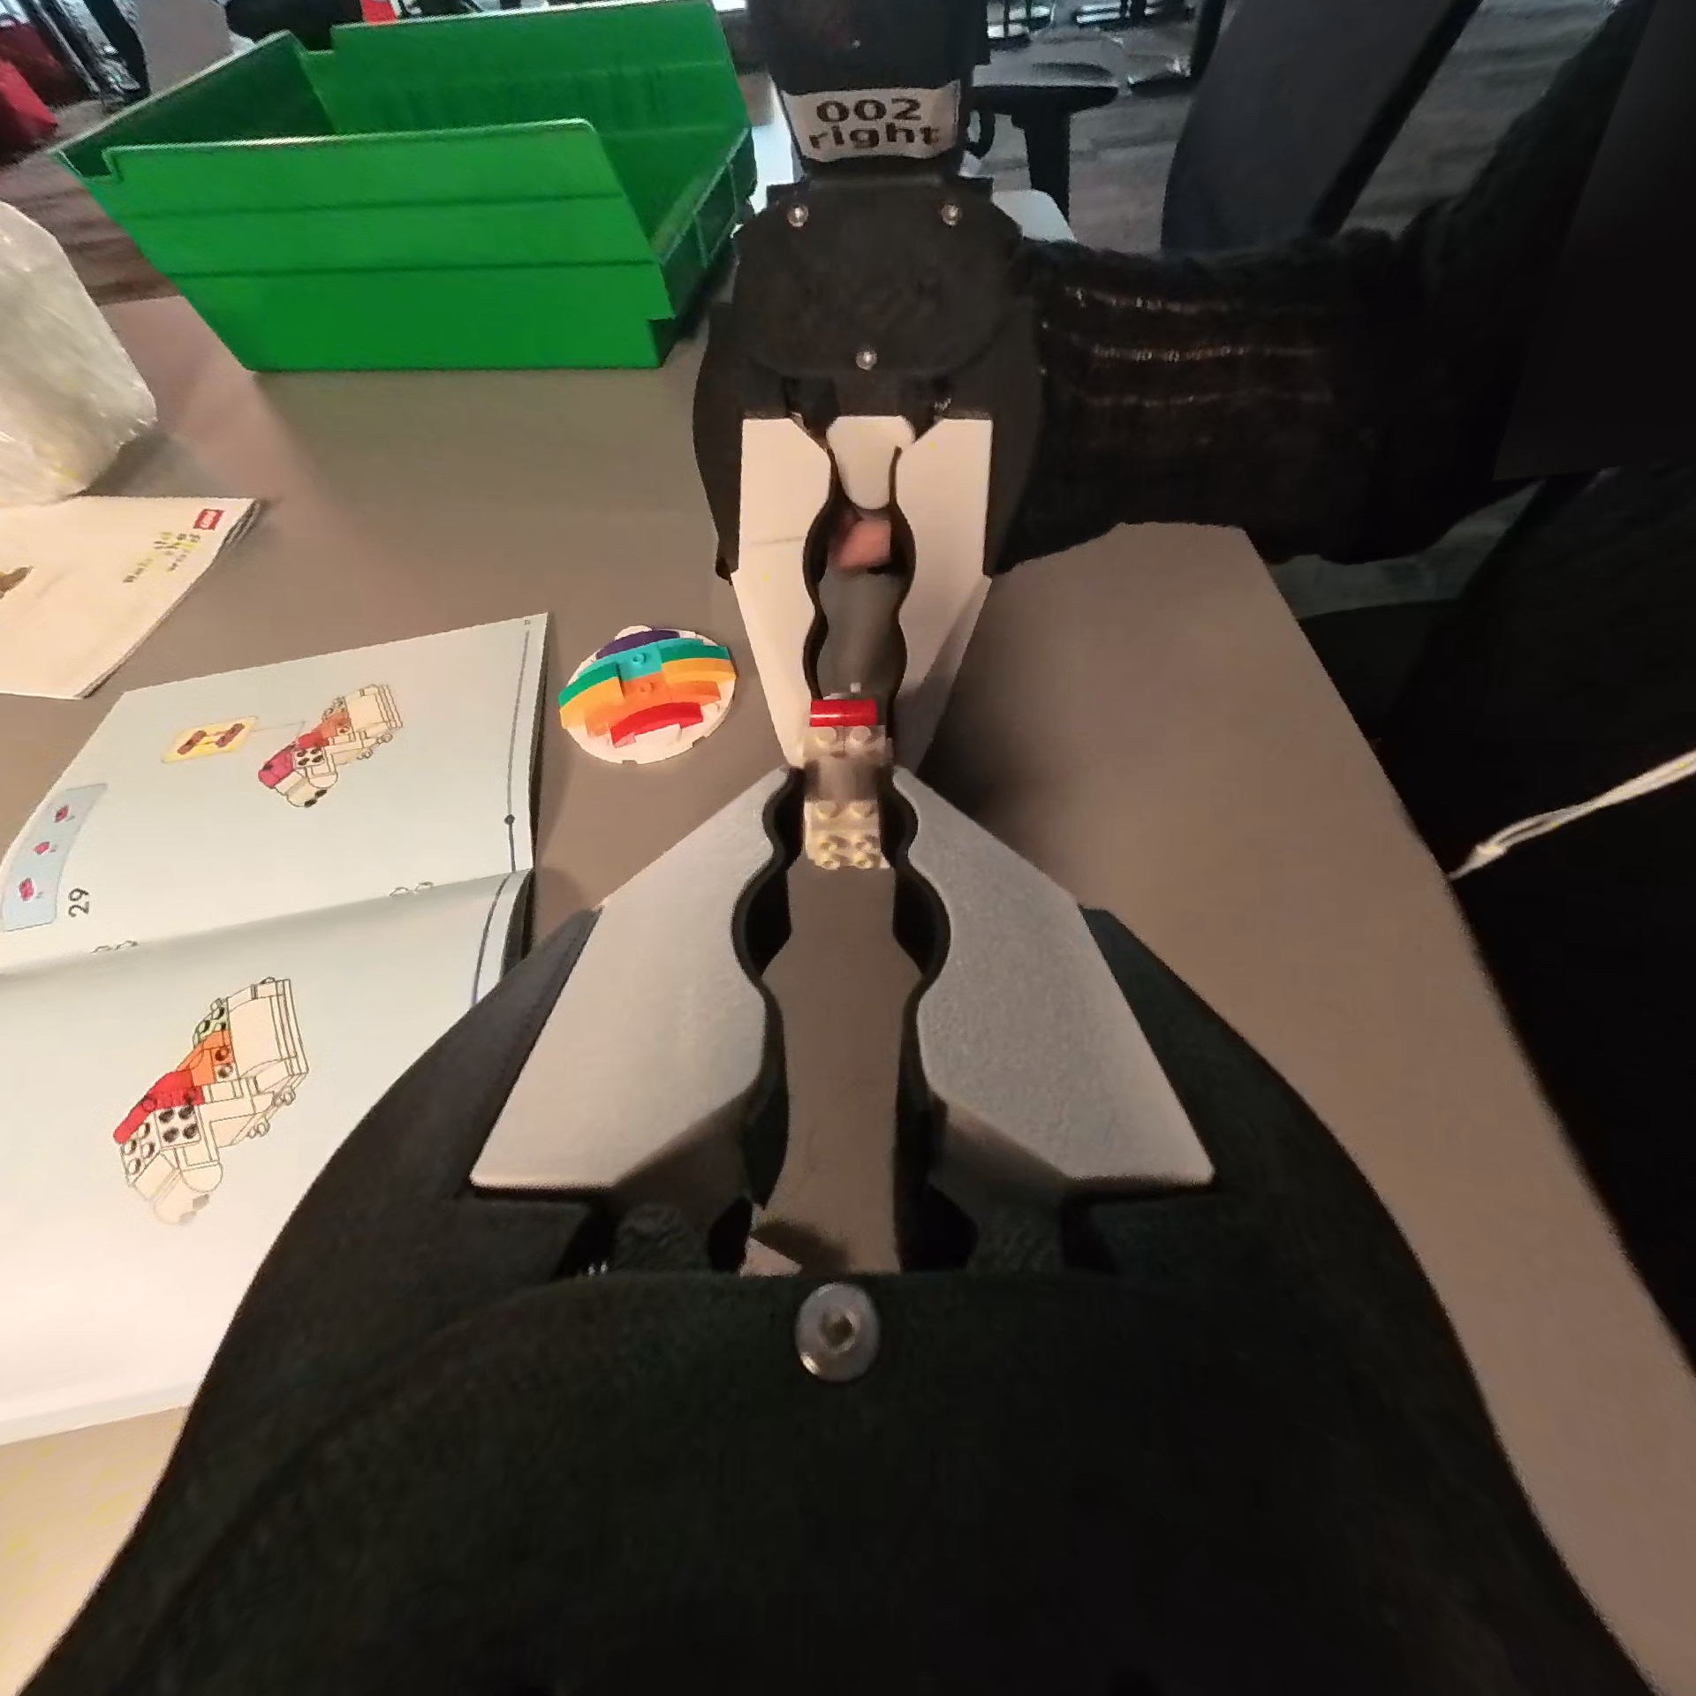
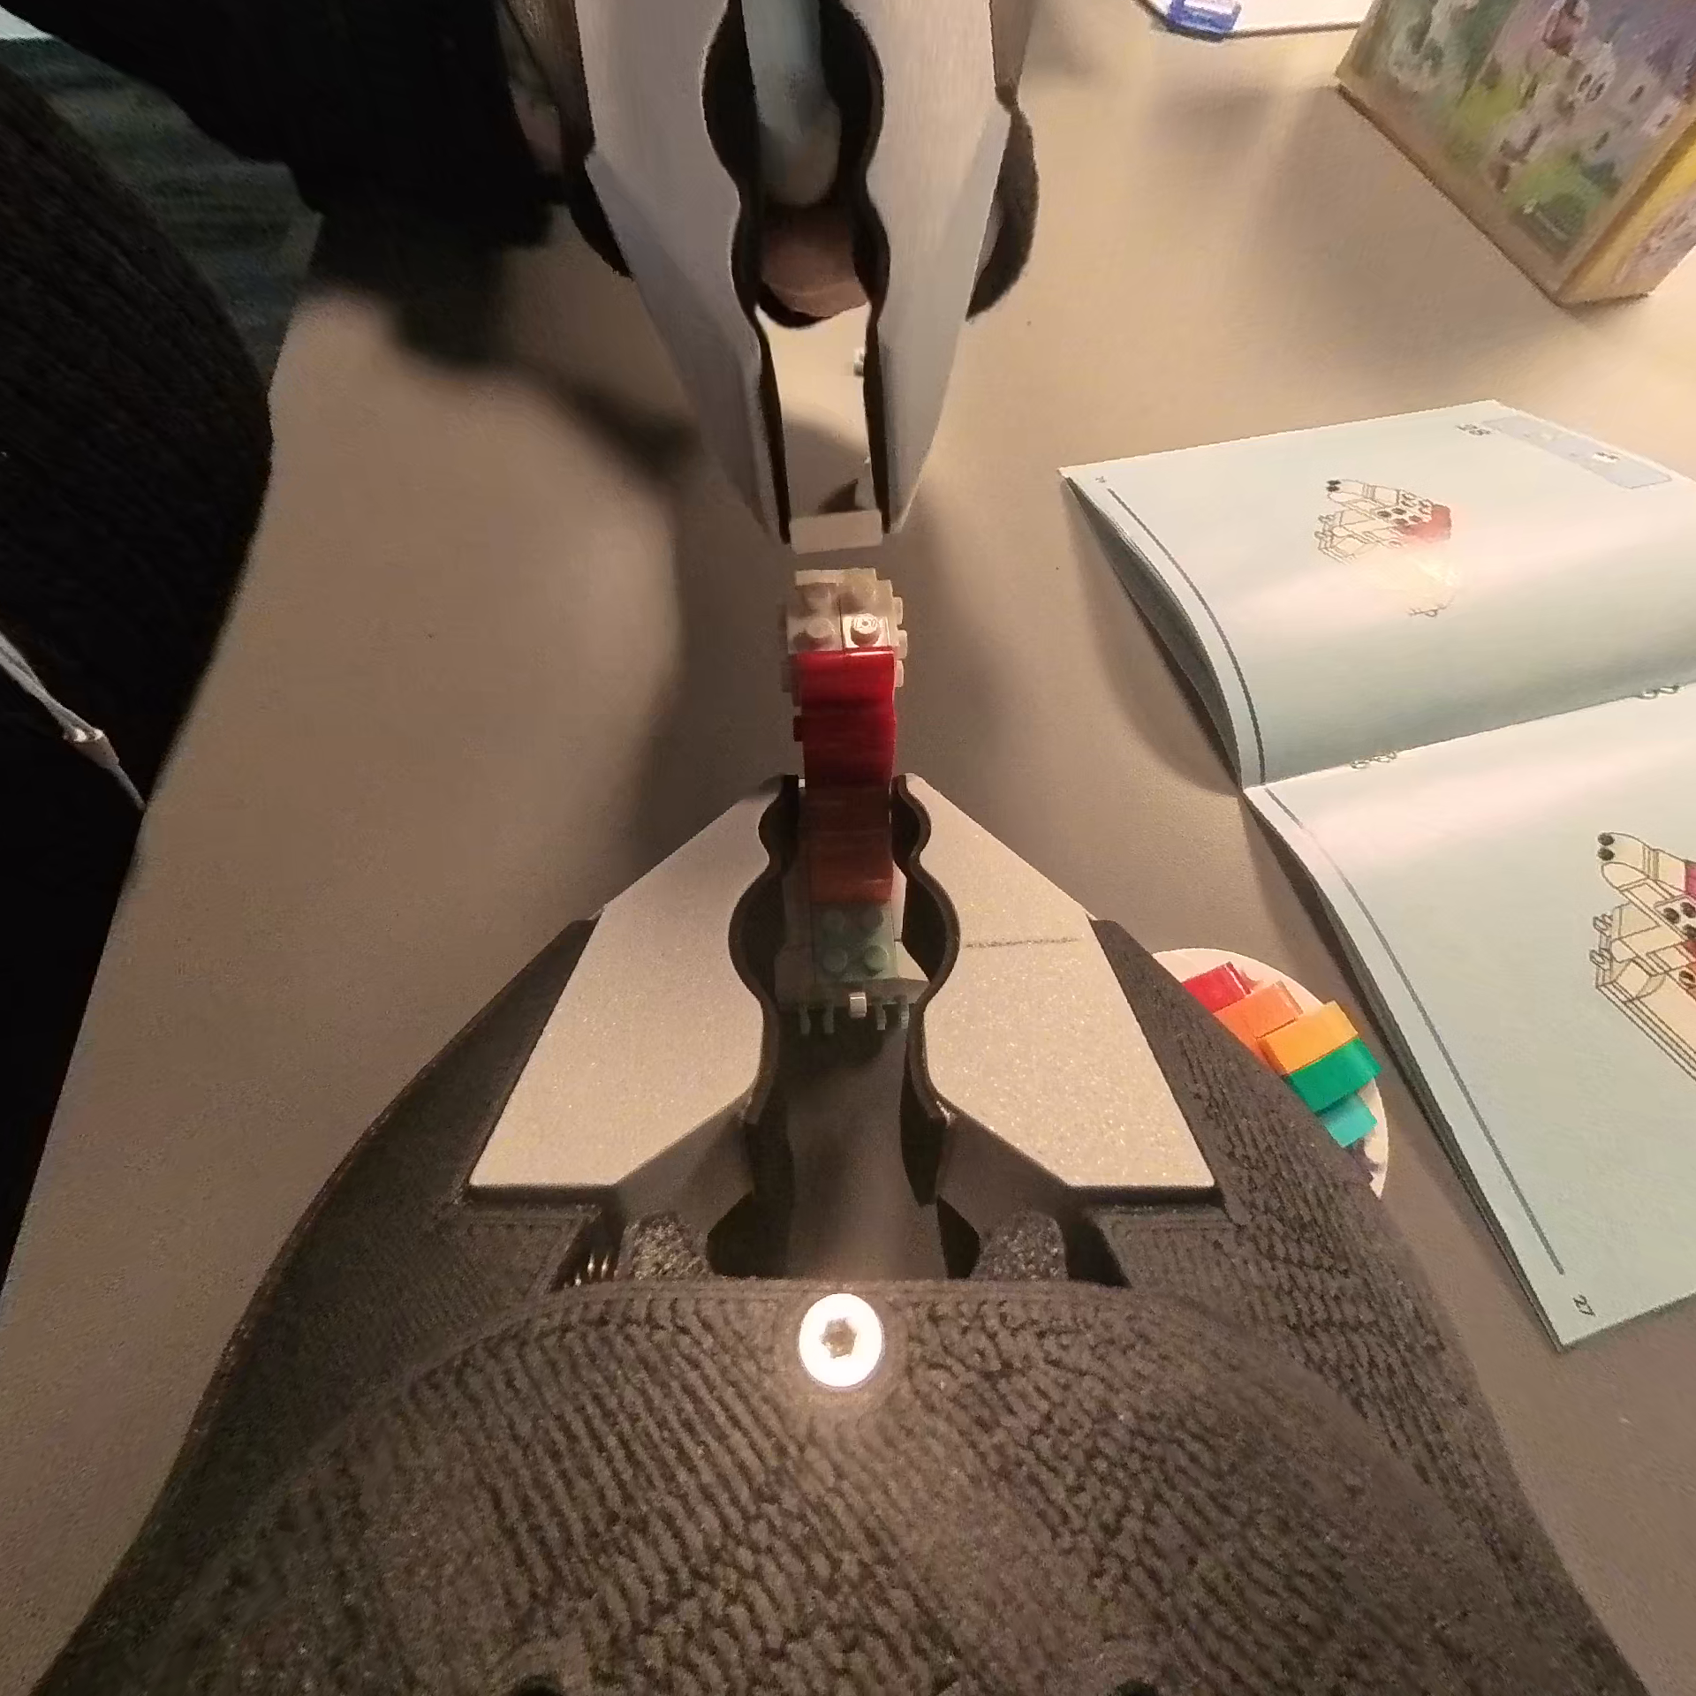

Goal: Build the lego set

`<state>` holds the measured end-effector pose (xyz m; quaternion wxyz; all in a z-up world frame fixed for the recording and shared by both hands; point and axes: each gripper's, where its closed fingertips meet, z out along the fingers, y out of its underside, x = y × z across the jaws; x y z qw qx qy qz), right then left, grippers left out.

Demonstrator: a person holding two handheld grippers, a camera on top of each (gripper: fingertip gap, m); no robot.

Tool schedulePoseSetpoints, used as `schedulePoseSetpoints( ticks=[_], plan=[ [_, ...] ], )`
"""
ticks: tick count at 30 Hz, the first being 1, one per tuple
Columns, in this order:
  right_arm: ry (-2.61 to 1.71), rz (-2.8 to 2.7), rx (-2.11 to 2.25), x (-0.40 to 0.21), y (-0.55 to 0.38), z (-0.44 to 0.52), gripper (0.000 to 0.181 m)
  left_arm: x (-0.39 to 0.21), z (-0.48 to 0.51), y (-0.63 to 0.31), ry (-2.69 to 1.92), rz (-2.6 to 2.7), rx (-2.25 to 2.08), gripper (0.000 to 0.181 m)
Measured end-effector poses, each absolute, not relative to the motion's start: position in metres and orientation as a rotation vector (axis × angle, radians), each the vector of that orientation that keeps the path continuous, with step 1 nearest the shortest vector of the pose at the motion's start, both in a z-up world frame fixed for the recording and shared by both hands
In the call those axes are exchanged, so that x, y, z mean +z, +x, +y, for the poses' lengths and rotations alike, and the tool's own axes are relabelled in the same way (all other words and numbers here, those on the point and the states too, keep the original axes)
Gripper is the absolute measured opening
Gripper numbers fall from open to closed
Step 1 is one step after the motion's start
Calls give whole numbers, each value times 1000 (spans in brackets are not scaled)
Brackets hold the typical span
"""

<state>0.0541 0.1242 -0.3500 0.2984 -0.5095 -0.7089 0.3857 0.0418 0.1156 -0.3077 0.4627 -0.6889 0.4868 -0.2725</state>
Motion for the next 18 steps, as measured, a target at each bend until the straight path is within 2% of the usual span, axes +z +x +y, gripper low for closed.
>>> schedulePoseSetpoints(
  ticks=[18],
  plan=[
    [-1354,-1884,1027,-350,54,124,19,-318,115,44,-1734,1241,-724,15]
  ],
)
